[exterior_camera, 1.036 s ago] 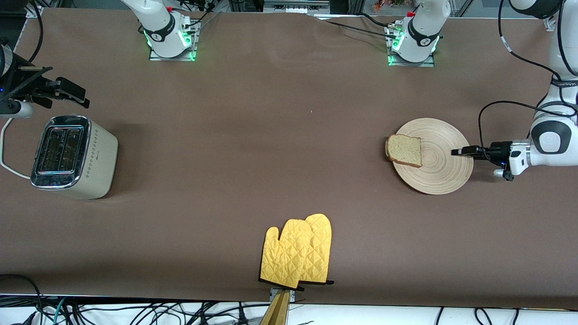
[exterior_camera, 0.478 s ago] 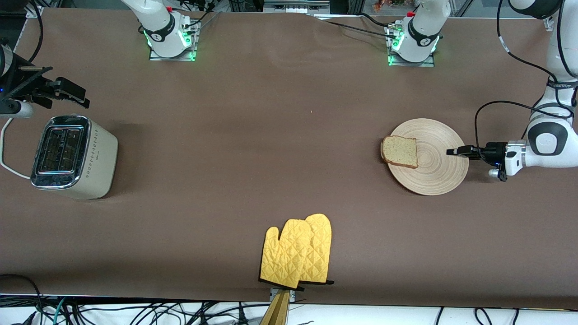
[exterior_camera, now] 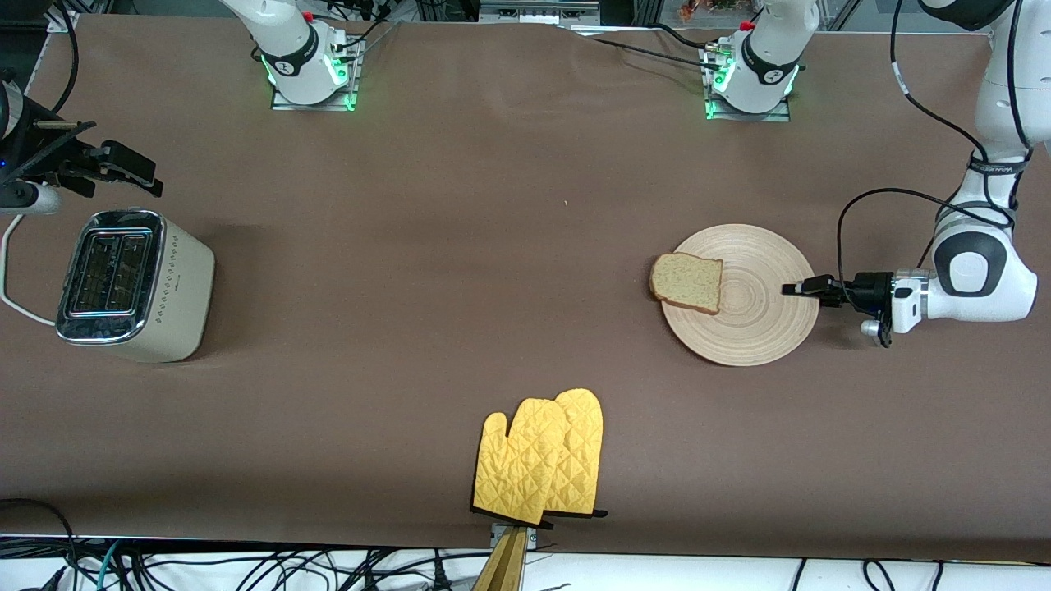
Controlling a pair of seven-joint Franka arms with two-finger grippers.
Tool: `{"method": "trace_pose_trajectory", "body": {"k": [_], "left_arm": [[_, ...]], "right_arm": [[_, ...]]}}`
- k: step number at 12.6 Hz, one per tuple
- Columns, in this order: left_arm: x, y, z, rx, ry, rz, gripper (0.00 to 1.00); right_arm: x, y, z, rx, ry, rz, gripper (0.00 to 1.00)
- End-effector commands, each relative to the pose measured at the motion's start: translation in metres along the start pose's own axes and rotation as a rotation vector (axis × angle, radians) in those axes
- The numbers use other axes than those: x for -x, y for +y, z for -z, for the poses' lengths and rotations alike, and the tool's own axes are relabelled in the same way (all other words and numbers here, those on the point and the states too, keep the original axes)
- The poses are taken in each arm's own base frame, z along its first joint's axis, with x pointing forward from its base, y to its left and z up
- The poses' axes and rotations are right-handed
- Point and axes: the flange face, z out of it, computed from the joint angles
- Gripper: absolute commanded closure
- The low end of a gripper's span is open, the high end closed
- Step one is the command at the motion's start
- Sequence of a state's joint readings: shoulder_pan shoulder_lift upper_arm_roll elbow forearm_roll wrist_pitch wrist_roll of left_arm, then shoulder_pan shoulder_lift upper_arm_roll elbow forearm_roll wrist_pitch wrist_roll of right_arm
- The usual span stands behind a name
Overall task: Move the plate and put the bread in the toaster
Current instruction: 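Push the wooden plate with the left gripper toward the toaster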
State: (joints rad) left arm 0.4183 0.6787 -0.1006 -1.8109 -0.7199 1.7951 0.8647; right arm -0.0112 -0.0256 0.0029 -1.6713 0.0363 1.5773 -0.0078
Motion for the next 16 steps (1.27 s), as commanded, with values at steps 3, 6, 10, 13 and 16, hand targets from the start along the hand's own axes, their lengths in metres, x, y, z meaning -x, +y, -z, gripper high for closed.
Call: {"method": "trace_pose_trajectory", "body": {"k": [3,6,10,13,16], "left_arm": [[-0.025,0.055,-0.024,0.129,0.041,-0.028,1.0],[-0.047,0.111,-0.079,0.171,-0.009,-0.022,1.0],[-0.07,0.19,-0.179,0.253,-0.018,0.008,1.0],[-0.066,0.217,-0.266,0.27,-0.061,0.033,1.0],[-0.059,0.247,-0.341,0.268,-0.005,0.071,1.0]], "right_arm": [[0.002,-0.001,0.007,0.001,-0.002,0.0,0.0],[0.002,-0.001,0.007,0.0,-0.002,0.0,0.0],[0.002,-0.001,0.007,0.0,-0.002,0.0,0.0],[0.002,-0.001,0.007,0.0,-0.002,0.001,0.0],[0.002,-0.001,0.007,0.0,-0.002,0.0,0.0]]}}
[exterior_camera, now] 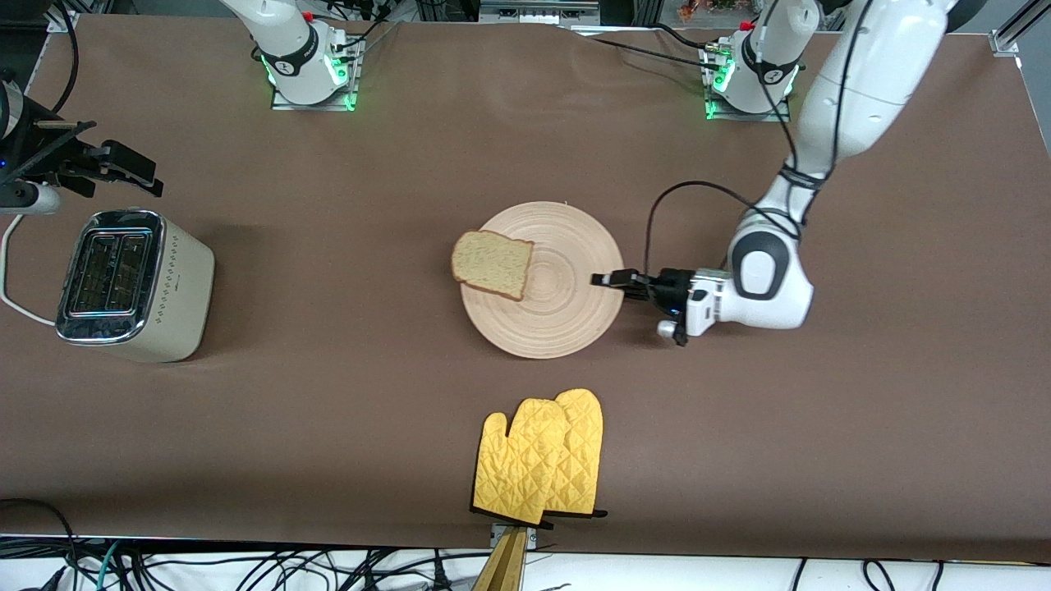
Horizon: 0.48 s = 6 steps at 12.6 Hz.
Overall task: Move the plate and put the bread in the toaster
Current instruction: 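Push the wooden plate with the left gripper toward the toaster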
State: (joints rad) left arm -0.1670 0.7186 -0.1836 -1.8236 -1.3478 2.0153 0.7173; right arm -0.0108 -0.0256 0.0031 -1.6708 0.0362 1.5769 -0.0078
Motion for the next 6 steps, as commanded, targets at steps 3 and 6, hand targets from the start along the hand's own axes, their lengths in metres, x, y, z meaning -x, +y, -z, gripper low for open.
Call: {"method": "trace_pose_trajectory", "body": {"k": [3,6], "left_arm": [[0.011,0.006,-0.056,-0.005,0.01,0.008,1.0],[0.013,-0.005,-0.063,-0.008,0.002,0.026,1.0]], "right_arm": [[0.002,0.0,0.007,0.0,-0.002,-0.001,0.0],[0.002,0.0,0.007,0.0,-0.002,-0.001,0.0]]}}
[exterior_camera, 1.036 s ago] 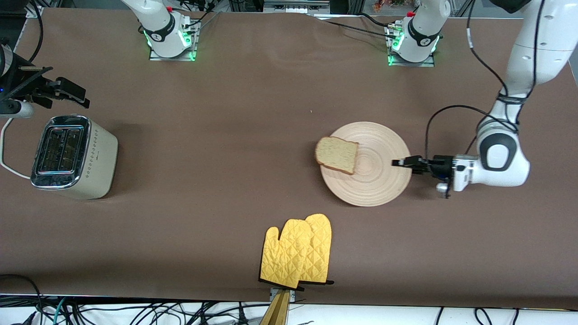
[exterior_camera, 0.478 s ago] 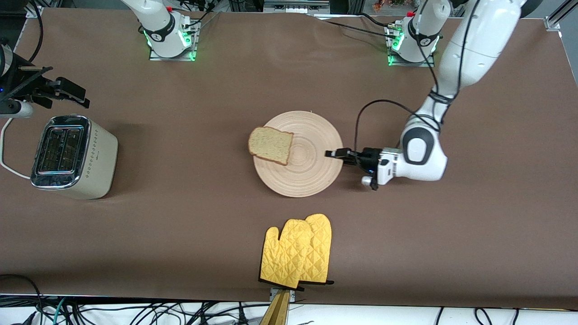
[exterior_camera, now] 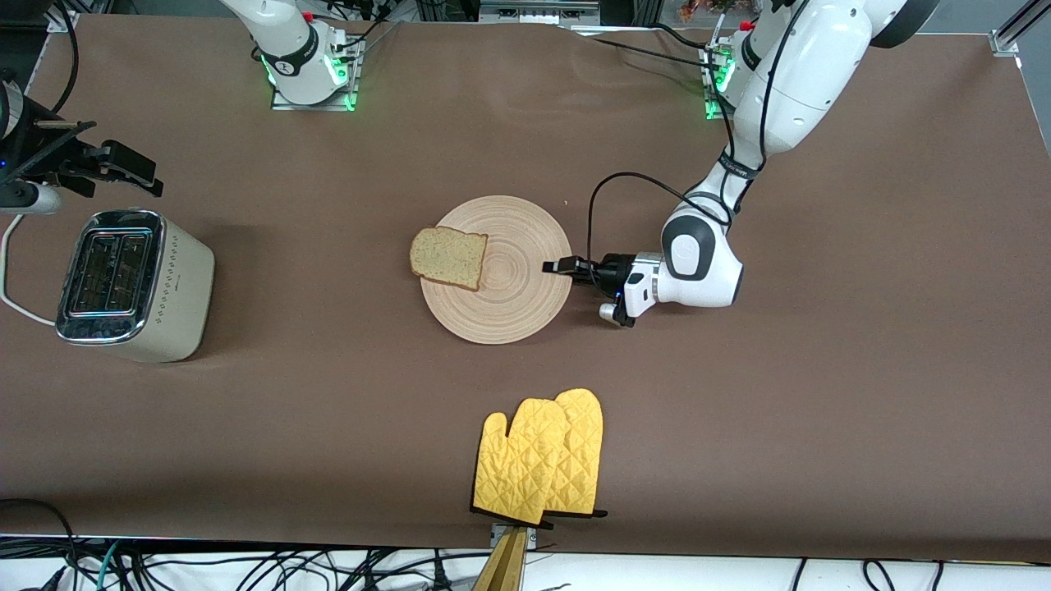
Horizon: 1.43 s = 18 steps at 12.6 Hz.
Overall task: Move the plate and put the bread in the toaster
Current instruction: 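Push the wooden plate with the left gripper toward the toaster, then withdraw the left gripper while the right gripper reaches toward the bread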
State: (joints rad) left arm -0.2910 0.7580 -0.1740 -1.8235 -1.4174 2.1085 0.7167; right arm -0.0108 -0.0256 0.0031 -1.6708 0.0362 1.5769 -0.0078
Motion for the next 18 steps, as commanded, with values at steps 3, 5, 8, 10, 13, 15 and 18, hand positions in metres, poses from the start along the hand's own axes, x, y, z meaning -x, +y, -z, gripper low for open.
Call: {"method": "trace_pose_trajectory", "body": {"k": [3,5,8,10,13,15,18], "left_arm": [[-0.003,-0.004,0.001,0.037,0.009,0.011,0.94],[-0.003,-0.007,0.0,0.038,0.009,0.017,0.89],[-0.005,-0.01,0.01,0.034,0.018,0.017,0.68],[-0.011,-0.016,0.03,0.041,0.042,0.028,0.52],[-0.012,-0.014,0.104,0.068,0.075,0.014,0.0],[-0.011,0.004,0.183,-0.034,0.084,-0.082,0.0],[0.01,0.07,0.326,-0.314,0.168,-0.279,0.0]], "right_arm": [[0.002,0.0,0.007,0.0,-0.002,-0.003,0.0],[0.002,0.0,0.007,0.001,-0.002,-0.003,0.0],[0.002,0.0,0.007,0.001,-0.002,-0.003,0.0],[0.001,0.0,0.006,0.001,-0.004,-0.003,0.0],[0.001,-0.003,0.003,0.0,-0.009,-0.013,0.0],[-0.005,-0.015,-0.003,-0.009,-0.011,0.004,0.0],[-0.01,-0.059,-0.014,-0.002,-0.017,0.083,0.0]]}}
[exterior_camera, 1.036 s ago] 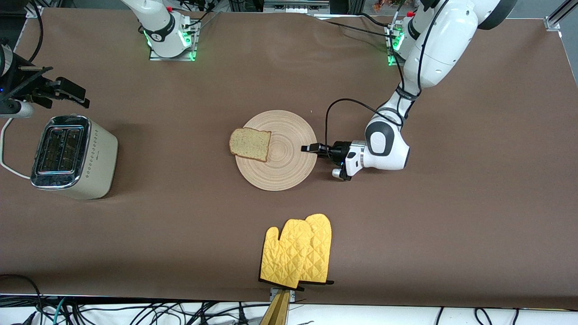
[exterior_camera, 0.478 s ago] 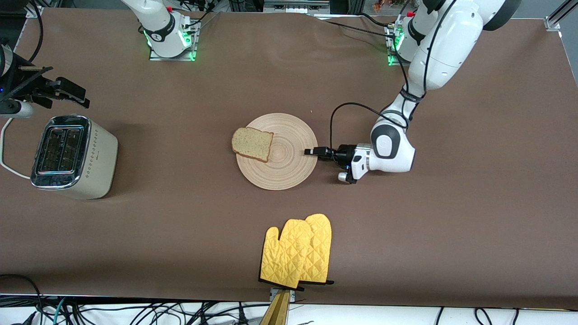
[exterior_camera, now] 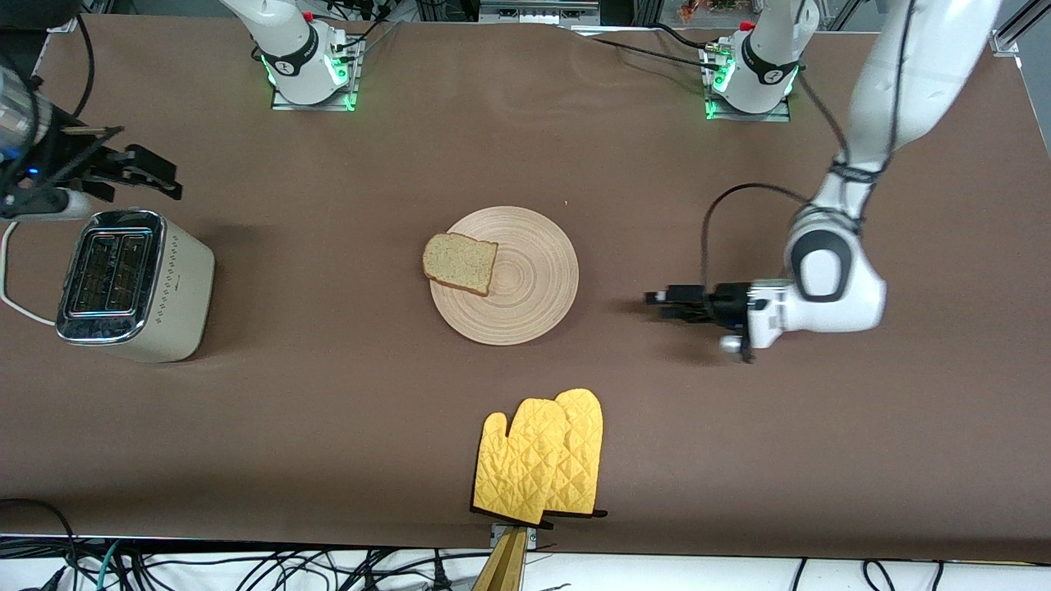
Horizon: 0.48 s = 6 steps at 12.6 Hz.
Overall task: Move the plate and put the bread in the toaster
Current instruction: 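Withdraw the left gripper while the right gripper reaches toward the bread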
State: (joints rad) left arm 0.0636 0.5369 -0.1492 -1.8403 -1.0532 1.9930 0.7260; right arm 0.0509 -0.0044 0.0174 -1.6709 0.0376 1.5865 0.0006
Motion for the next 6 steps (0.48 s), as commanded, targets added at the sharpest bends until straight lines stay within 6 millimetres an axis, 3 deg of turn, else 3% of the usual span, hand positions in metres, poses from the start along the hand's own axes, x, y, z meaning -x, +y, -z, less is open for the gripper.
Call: {"method": "trace_pose_trajectory", "body": {"k": [1,2,4,6], "left_arm": [[0.027,0.056,0.138,-0.267,0.072,-0.158,0.0],[0.035,0.076,0.187,-0.343,0.124,-0.196,0.0],[0.061,0.105,0.228,-0.395,0.189,-0.224,0.0],[0.079,0.134,0.259,-0.555,0.153,-0.292,0.0]], "right_arm": [[-0.01,-0.027,-0.011,-0.007,-0.015,0.037,0.0],[-0.021,-0.031,-0.028,-0.007,-0.039,0.055,0.0],[-0.037,-0.044,-0.061,-0.01,-0.096,0.082,0.0],[-0.053,-0.068,-0.107,-0.094,-0.168,0.072,0.0]]}}
